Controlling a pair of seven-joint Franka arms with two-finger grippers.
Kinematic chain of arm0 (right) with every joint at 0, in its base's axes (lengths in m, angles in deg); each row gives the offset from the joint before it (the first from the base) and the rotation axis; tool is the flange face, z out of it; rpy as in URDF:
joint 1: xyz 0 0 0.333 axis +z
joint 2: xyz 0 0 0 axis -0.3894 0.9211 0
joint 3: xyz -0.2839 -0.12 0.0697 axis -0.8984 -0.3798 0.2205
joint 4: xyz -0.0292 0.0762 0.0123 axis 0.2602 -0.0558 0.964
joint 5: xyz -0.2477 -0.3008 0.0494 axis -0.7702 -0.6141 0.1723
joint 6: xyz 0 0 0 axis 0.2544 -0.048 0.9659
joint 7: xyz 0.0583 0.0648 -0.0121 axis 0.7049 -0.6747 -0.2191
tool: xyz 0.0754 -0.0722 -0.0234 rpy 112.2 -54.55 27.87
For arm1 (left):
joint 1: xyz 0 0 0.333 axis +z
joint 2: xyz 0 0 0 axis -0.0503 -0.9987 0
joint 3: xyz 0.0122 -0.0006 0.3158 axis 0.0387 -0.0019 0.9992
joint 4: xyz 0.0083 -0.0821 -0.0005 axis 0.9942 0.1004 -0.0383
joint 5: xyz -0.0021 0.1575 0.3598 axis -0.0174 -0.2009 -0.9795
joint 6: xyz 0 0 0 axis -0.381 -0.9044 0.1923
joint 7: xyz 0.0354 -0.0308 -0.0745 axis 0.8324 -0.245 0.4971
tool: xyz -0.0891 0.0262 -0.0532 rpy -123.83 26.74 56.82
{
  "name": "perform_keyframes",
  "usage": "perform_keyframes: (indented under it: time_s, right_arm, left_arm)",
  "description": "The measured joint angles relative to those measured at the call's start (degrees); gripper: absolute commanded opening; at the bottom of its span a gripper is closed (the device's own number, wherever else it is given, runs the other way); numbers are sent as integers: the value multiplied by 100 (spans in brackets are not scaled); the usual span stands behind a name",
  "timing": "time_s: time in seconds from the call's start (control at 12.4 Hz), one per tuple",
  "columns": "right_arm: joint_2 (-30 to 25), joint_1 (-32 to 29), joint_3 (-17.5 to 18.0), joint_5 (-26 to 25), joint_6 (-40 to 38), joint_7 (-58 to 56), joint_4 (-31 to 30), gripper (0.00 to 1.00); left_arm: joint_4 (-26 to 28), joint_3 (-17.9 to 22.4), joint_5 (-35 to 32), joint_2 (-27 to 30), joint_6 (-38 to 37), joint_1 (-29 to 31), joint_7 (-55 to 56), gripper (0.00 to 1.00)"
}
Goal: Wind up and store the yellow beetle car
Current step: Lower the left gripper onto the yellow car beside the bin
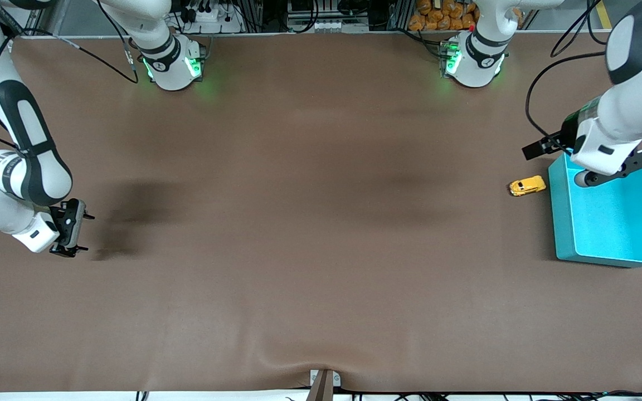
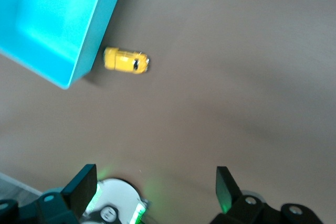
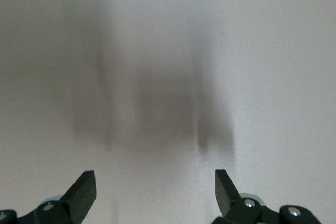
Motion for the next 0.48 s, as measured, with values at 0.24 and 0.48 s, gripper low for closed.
perform_keyframes:
  time_s: [0.24, 0.48]
  right_arm:
    - [-391, 179, 3, 0, -415, 421, 13, 100]
    - [-728, 351, 5, 0, -834, 879, 14, 100]
  left_arm:
    - [808, 13, -5, -14, 776, 30, 1318, 100]
    - [1629, 29, -33, -31, 1883, 165, 2231, 100]
